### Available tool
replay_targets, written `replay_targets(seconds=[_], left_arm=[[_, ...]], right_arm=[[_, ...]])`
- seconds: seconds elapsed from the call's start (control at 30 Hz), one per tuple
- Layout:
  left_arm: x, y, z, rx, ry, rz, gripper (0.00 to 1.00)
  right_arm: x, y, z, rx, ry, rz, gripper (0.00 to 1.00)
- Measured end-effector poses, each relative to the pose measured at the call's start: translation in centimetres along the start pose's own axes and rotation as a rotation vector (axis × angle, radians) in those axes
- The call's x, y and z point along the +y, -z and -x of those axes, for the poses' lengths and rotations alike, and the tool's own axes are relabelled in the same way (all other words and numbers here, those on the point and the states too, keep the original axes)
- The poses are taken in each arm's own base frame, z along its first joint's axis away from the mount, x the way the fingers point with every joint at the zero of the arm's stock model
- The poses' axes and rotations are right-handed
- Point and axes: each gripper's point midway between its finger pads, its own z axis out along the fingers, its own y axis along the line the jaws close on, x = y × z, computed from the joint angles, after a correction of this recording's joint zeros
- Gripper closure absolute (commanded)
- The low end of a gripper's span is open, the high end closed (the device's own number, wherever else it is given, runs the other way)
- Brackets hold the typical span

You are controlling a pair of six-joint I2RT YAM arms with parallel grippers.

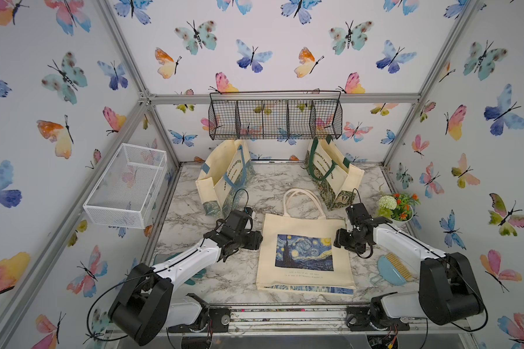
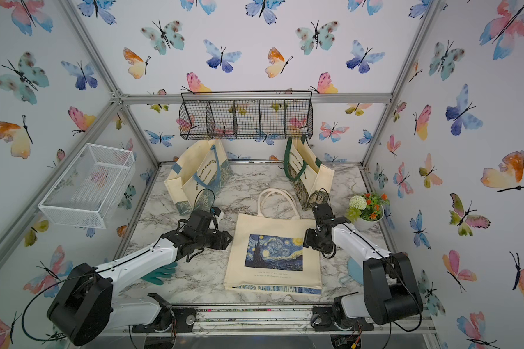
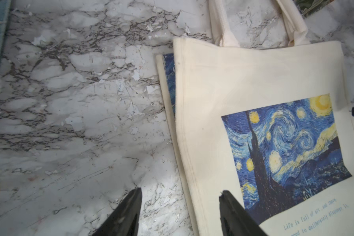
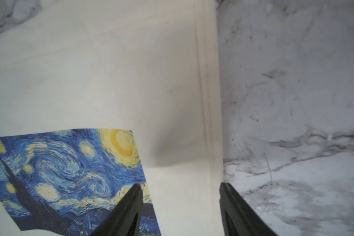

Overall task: Put away the canvas bag
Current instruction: Adjust the canvas bag at the center of the board.

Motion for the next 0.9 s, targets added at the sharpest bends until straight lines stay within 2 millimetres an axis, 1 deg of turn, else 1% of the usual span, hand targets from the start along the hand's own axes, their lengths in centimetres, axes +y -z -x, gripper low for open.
replay_targets(seconds=[0.17,0.23,0.3,0.43,0.67,0.77,0.9], left_arm=[[0.7,-2.2,-1.1,0.042,0.060,0.018,0.34],[1.0,-2.8,-1.8,0.058,0.079,0.020,0.35],[1.2,-3.1,-2.4,0.065,0.093,0.020,0.35],[1.3,-3.4,-2.9,0.069,0.105,0.019,0.35],[1.3,-3.7,-2.6,0.050,0.118,0.010,0.34],[1.3,-3.8,-2.5,0.046,0.118,0.010,0.34],[1.4,-3.8,-2.4,0.042,0.119,0.015,0.33]], right_arm=[[-0.9,-1.8,-1.3,0.053,-0.037,-0.031,0.38],[-0.8,-1.8,-1.1,0.047,-0.048,-0.027,0.38],[-0.8,-1.9,-1.1,0.046,-0.053,-0.024,0.39],[-0.8,-2.1,-1.2,0.049,-0.061,-0.020,0.40],[-0.7,-2.4,-1.3,0.069,-0.083,-0.002,0.42],[0.0,-2.4,-0.9,0.073,-0.086,0.034,0.42],[3.0,-2.6,0.3,0.074,-0.071,0.168,0.42]])
